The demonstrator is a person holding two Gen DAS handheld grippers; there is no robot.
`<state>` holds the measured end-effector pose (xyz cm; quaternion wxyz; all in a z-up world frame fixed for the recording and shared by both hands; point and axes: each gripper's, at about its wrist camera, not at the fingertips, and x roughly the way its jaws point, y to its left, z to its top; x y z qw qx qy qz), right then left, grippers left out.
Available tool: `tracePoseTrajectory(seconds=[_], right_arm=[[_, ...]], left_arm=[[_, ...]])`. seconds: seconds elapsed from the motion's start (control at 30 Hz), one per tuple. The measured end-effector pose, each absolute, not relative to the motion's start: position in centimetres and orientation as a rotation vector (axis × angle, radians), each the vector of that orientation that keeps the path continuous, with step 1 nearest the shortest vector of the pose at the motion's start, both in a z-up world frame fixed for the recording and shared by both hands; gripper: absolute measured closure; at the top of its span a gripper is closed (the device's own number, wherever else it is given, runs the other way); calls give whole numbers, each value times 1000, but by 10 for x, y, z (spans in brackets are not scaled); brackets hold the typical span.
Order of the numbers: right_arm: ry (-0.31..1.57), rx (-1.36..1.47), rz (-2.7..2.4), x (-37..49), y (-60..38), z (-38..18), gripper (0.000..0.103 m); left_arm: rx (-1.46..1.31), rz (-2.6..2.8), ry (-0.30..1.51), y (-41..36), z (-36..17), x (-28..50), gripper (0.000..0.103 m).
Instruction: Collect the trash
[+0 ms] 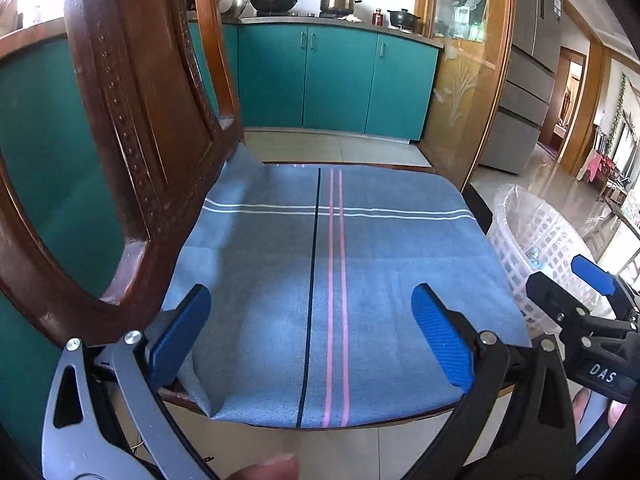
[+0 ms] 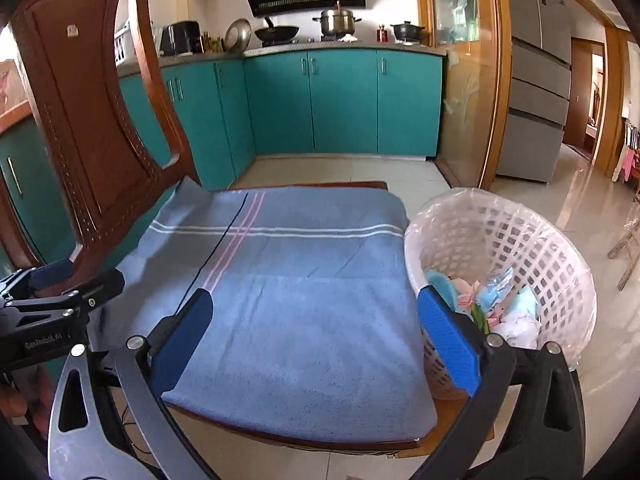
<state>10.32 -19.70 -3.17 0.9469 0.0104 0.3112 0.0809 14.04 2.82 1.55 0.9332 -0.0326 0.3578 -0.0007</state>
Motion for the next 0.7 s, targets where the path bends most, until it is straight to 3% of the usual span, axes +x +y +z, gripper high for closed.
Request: tracePoseTrajectory(seconds=[0.7], right_arm=[[646, 11, 167, 110, -194, -37, 3]], left_arm=[[-67, -37, 749, 20, 11, 137, 3]])
